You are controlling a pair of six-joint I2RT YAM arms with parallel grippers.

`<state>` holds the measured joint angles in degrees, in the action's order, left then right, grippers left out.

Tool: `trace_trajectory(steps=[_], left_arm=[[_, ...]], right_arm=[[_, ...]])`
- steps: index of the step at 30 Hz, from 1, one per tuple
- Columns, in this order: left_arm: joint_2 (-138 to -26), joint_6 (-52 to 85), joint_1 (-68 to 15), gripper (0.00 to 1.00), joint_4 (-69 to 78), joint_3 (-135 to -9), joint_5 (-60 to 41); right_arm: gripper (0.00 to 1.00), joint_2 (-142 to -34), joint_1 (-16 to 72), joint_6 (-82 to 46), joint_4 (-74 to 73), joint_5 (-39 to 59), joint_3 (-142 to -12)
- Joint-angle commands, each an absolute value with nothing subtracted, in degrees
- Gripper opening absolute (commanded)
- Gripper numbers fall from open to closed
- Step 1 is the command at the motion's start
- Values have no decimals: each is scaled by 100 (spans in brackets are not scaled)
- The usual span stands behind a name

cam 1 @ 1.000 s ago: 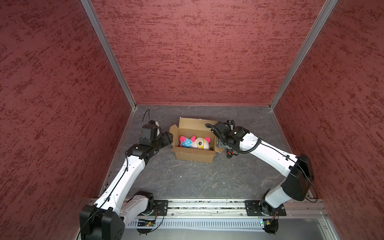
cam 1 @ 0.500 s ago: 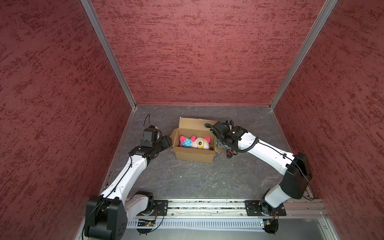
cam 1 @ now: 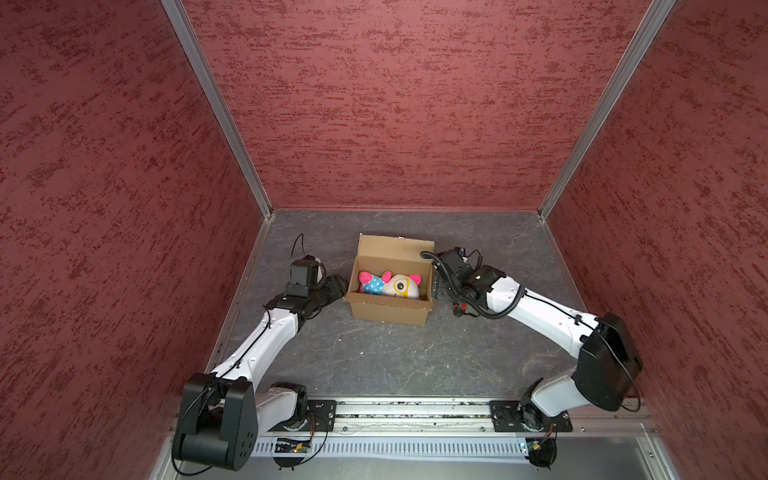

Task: Unpack the express box

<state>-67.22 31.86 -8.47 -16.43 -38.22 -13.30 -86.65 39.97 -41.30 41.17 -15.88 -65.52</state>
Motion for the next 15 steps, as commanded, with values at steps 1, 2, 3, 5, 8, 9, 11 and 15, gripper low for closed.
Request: trace_trajectory(steps=[1,2,3,5,8,9,11,15], left_arm=[[-6820,3243,-985,67,-1410,-3771,-1604],[-6833,3252,-984,67,-1398,-3779,-1608],[-6859,3244,-978,67,-1397,-3802,-1609],[-6910,3179,-959,67,-1430,-3890,-1590],[-7054,3035,-855,67,-1526,-4143,-1623],[-7111,2992,-807,67,-1575,-4254,-1636],[-7194,2938,-715,68,-1705,-4451,-1634],[-7277,2839,-489,69,-1927,-4798,-1695]], right_arm=[[82,-8525,4008,-4070,3369,-1227,-6504],[82,-8538,4008,-4061,3382,-1213,-6508],[82,-8543,4003,-4064,3414,-1213,-6521],[82,-8513,4007,-4068,3491,-1251,-6535],[82,-8382,4008,-4078,3666,-1376,-6548],[82,-8350,4007,-4085,3735,-1424,-6548],[82,-8140,3998,-4079,3867,-1523,-6540],[82,-7802,3923,-4030,3964,-1617,-6448]])
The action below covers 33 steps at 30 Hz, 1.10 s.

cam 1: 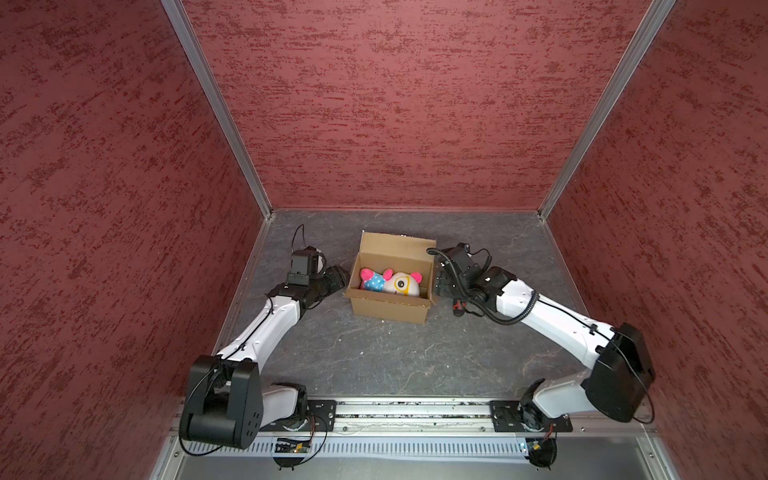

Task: Unpack the express box

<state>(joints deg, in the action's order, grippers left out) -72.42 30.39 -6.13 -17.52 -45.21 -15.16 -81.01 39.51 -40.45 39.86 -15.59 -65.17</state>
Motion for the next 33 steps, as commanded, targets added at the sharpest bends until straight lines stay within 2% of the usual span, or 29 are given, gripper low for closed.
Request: trace_trajectory(steps=[1,10,19,24,30,33], left_arm=[[-7269,2815,-449,69,-1958,-4859,-1702],[-7118,2735,-211,73,-2350,-5334,-1814],[-6697,2619,-201,79,-2995,-5806,-1712],[-6425,2553,-202,86,-3396,-5990,-1535],[-6124,2515,-211,100,-3916,-6158,-1263],[-6003,2487,-210,100,-4263,-6243,-1060]], right_arm=[[82,-7733,3889,-4017,3964,-1624,-6420],[83,-7136,3546,-3785,3882,-1608,-6157],[90,-6997,3184,-3346,3534,-1428,-6026],[94,-7136,2926,-3109,3212,-1150,-5999],[99,-7392,2671,-2811,2844,-850,-6046],[99,-7549,2530,-2695,2608,-712,-6090]])
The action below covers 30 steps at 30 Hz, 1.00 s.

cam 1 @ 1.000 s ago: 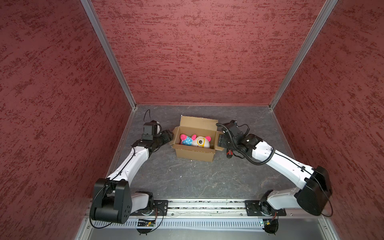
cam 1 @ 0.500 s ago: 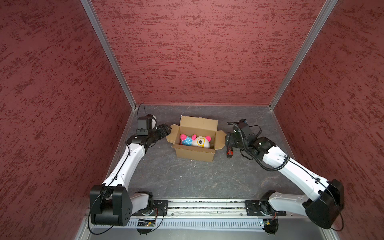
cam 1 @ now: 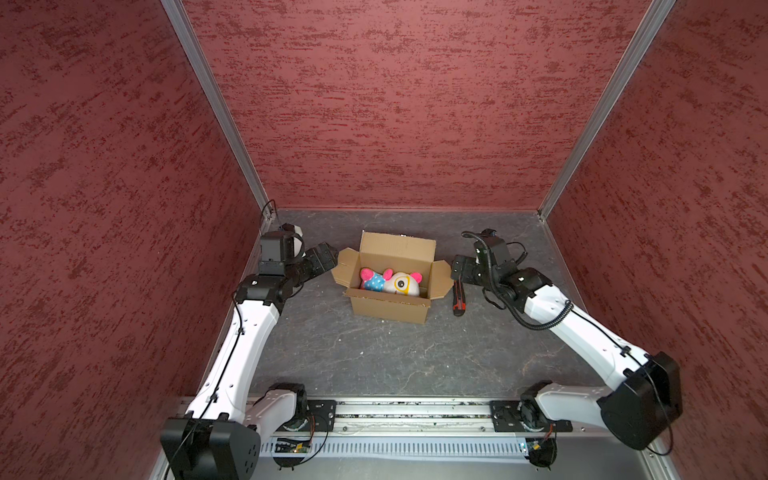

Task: Unpack the express box

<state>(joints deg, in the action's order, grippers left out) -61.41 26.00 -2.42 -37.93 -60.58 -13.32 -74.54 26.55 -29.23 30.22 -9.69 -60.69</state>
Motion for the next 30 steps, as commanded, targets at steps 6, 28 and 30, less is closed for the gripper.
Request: trace_trajectory(steps=[6,28,30], left_arm=[[-5699,2594,-275,100,-4867,-6255,-693],[-3934,5349,-2681,100,-5683,-4298,1186],[-3810,5746,-3011,100,-5674,-4047,1358]], right_arm=[[99,-7958,2180,-2459,2105,-221,-6258],[99,-9973,1137,-1912,1286,1678,-7576],[99,-10147,1122,-1881,1254,1793,-7733]])
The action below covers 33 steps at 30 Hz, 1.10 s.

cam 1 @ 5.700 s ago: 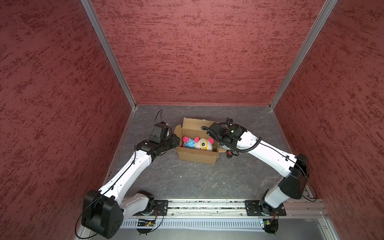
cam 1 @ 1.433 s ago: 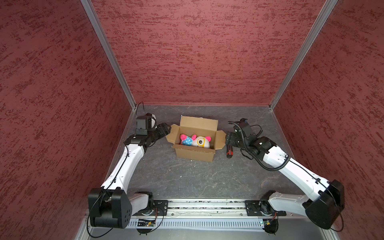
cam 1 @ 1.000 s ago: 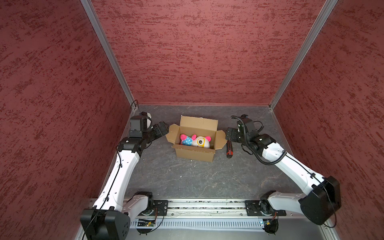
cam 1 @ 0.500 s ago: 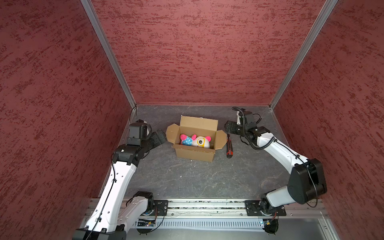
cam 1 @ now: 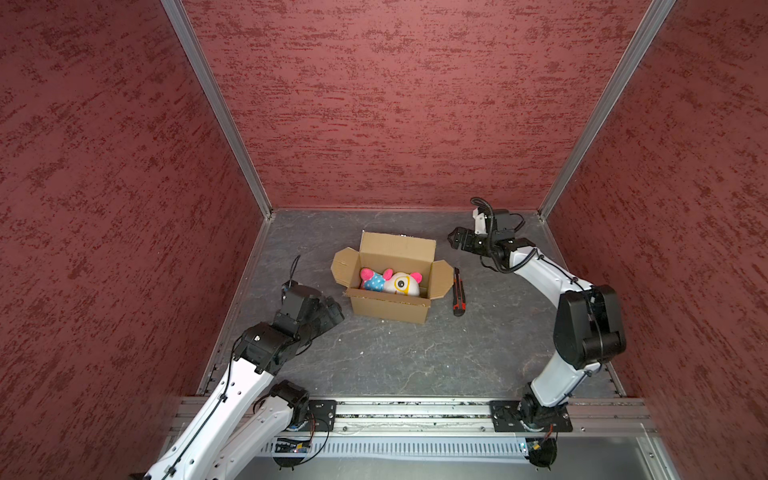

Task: Unpack the express box

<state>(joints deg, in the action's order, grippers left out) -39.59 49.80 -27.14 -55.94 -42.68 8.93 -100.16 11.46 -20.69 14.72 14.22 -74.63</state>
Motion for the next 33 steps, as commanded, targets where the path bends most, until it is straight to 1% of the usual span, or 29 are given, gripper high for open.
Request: trace_trajectory(steps=[1,6,13,18,22,33], left_arm=[[-3777,5894,-3144,100,-5653,-3938,1422],[-4087,6257,-3597,100,-5035,-3506,1455],[-5102,6044,-3615,100,-3665,-3336,1211],[-5766,5783,-3462,100,-2902,-3394,990],[-6142,5543,-3270,100,-2609,-3526,877],[-6513,5145,-2628,100,-2059,-3407,438]], right_arm=[[99,-10223,1116,-1870,1242,1846,-7790],[99,-10522,1117,-1820,1142,2213,-7969],[98,-10559,1116,-1588,1177,2633,-7905],[98,-10477,1116,-1425,1243,2831,-7772],[98,-10389,1134,-1387,1175,3000,-7598],[99,-10211,1447,-1298,1059,3110,-7262]])
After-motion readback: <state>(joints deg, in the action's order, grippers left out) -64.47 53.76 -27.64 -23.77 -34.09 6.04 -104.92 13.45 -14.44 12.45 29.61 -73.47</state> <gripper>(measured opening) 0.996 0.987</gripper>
